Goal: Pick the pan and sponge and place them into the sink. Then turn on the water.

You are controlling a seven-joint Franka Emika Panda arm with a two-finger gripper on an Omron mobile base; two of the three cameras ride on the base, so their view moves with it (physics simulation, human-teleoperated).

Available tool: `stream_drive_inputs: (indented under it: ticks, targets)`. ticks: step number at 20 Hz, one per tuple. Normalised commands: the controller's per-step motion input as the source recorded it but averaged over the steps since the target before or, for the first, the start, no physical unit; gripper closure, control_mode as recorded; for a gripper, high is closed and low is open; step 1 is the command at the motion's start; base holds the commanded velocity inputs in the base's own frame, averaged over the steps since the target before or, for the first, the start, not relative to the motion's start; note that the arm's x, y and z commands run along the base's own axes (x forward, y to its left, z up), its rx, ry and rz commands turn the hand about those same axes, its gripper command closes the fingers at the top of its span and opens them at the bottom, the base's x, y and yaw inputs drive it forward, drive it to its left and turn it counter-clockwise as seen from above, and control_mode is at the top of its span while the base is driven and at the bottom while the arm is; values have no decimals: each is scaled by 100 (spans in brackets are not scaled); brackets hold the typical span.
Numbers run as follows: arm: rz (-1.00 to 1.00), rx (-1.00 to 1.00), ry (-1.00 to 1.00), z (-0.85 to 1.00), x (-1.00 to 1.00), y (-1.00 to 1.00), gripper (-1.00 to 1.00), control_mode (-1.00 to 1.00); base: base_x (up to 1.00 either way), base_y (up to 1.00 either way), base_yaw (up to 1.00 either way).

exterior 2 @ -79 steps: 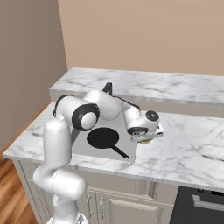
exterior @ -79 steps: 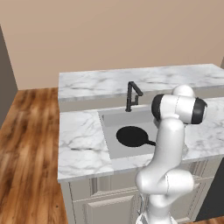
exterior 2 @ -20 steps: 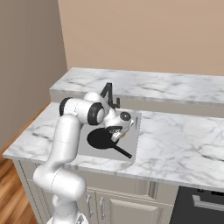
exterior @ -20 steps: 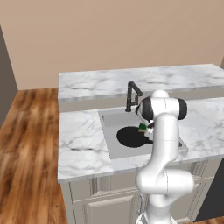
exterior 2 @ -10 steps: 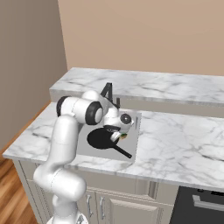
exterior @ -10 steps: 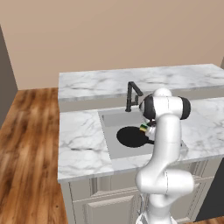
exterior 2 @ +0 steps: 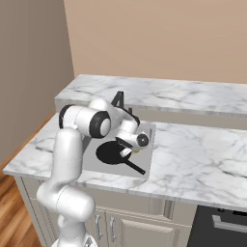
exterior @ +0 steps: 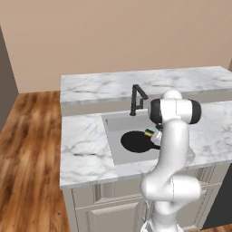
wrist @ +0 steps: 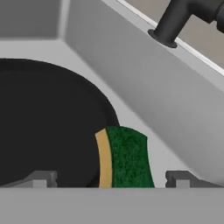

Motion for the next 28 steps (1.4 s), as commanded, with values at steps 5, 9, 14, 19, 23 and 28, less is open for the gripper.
stream_drive_inputs:
  ticks: [5, 9, 14, 19, 23, 28]
  targets:
    - [0, 14, -2, 34, 0, -2, -100, -100, 0, 0, 0]
    - [0, 12, -1, 36, 7, 0, -100, -100, 0, 0, 0]
    - [0, 10, -2, 40, 8, 0, -100, -100, 0, 0, 0]
    - [0, 10, -3, 36, 25, 0, -100, -100, 0, 0, 0]
    - [0, 6, -9, 25, 27, 0, -100, -100, 0, 0, 0]
    - [-1, 2, -14, 16, 33, 0, -100, -100, 0, 0, 0]
